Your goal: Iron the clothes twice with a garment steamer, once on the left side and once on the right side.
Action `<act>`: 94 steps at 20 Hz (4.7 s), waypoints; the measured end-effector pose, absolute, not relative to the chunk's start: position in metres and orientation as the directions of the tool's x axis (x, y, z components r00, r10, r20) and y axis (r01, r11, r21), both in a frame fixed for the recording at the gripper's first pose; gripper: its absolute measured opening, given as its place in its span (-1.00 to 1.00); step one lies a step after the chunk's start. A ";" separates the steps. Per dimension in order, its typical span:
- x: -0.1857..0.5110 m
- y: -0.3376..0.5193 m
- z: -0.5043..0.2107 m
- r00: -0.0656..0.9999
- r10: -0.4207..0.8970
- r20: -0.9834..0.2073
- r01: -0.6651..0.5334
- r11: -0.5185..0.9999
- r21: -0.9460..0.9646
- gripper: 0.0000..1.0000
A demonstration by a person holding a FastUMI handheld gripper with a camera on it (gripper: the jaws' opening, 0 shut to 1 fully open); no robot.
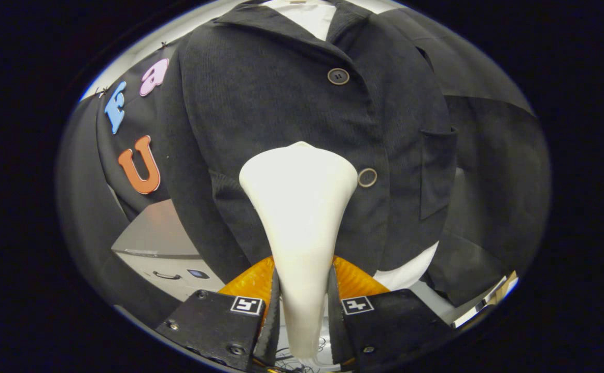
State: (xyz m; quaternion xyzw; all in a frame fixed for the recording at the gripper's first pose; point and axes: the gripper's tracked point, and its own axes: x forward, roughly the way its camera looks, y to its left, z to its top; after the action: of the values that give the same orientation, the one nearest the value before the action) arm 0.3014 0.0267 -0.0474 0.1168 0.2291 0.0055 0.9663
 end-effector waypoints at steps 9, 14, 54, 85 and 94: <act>0.295 0.017 -0.091 0.860 0.058 -0.508 0.055 0.977 0.204 -0.16; 0.295 0.016 -0.107 0.840 0.056 -0.539 0.058 0.980 0.192 -0.16; 0.225 -0.131 0.110 0.973 -0.043 -0.229 0.128 0.920 0.371 -0.16; 0.331 -0.161 0.241 0.992 0.002 -0.126 0.033 0.960 0.277 -0.16; 0.324 -0.151 0.185 0.978 -0.042 -0.202 0.089 0.970 0.228 -0.16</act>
State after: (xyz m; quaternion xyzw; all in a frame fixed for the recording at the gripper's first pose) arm 0.3236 -0.1513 0.1847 0.1187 0.0983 -0.0333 0.9875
